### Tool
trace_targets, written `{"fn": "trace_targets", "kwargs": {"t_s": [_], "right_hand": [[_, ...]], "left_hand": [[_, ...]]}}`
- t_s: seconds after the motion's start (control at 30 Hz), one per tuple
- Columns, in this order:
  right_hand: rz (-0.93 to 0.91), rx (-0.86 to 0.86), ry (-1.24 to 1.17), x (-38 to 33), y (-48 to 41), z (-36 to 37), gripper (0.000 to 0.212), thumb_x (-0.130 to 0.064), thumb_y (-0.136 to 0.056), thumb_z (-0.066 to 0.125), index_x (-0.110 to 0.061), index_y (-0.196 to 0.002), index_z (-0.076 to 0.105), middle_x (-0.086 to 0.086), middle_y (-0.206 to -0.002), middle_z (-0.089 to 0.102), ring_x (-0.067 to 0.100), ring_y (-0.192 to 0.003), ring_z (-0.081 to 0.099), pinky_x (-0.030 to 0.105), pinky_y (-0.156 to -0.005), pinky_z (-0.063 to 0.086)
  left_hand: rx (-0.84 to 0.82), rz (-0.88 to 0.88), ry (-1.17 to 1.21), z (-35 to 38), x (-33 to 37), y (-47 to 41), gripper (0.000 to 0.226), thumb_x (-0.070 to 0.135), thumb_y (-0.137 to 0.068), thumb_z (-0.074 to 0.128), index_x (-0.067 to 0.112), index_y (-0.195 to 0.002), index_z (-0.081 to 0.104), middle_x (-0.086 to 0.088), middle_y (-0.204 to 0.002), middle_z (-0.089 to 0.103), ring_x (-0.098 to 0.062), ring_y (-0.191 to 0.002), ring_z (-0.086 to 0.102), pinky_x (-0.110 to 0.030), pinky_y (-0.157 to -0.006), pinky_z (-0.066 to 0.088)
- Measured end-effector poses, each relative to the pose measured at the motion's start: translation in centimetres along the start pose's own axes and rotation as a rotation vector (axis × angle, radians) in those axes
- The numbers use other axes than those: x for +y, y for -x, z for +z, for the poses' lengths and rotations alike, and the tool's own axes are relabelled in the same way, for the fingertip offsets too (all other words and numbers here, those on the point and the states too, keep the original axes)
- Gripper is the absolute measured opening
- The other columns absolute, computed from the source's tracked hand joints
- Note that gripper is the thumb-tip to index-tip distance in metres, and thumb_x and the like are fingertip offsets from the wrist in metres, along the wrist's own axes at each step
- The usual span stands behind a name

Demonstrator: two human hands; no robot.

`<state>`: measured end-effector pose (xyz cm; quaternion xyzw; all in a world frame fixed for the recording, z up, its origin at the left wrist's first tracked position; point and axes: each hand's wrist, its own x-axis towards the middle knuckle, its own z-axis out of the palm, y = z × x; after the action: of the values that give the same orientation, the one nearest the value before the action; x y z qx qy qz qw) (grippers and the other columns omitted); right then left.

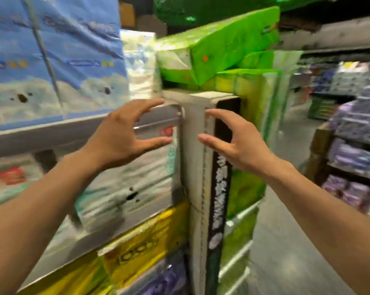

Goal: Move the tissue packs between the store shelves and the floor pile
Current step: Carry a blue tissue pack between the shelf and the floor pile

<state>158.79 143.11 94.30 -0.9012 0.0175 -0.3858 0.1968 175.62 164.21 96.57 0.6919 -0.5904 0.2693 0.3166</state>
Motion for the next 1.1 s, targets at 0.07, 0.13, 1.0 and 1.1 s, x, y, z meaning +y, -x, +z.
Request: {"fn": "trace_targets", "kwargs": {"t_s": [0.07,0.13,1.0,1.1], "right_hand": [[0.02,-0.015,0.053,1.3,4.2,-2.9,0.07,-0.054,-0.084,0.068,-0.008,-0.136,0.059,0.006,-0.138,0.061,0.011,-0.128,0.052,0.004,-0.106,0.028],[0.056,-0.024,0.08,2.5,8.6,-6.2,0.069,-0.051,-0.084,0.07,-0.008,-0.137,0.059,0.007,-0.139,0.061,0.013,-0.129,0.053,0.011,-0.109,0.032],[1.397,0.08,0.471,18.6,67.2,-53.3,0.088,-0.069,-0.085,0.057,-0.025,-0.157,0.032,-0.003,-0.165,0.027,0.014,-0.152,0.019,0.033,-0.123,0.02],[1.492,0.185,0.494,20.9,70.7,-58.5,0.092,-0.074,-0.082,0.054,-0.027,-0.157,0.032,-0.003,-0.165,0.026,0.014,-0.152,0.019,0.034,-0.123,0.021]], "left_hand": [[-0.049,0.016,0.066,3.2,3.1,0.2,0.08,0.066,-0.076,0.066,0.019,-0.139,0.054,0.005,-0.132,0.058,-0.01,-0.114,0.059,-0.023,-0.099,0.047],[-0.078,0.042,0.136,6.6,7.1,0.5,0.08,0.065,-0.076,0.066,0.02,-0.141,0.053,0.006,-0.131,0.057,-0.01,-0.112,0.059,-0.022,-0.097,0.048],[-0.813,0.458,0.705,54.7,70.9,-4.0,0.102,0.097,-0.067,0.038,0.032,-0.145,0.046,0.008,-0.143,0.053,-0.013,-0.128,0.053,-0.027,-0.106,0.039],[-0.868,0.529,0.764,60.3,78.3,-6.9,0.099,0.097,-0.065,0.038,0.039,-0.146,0.042,0.011,-0.146,0.049,-0.011,-0.132,0.05,-0.028,-0.108,0.039]]}}
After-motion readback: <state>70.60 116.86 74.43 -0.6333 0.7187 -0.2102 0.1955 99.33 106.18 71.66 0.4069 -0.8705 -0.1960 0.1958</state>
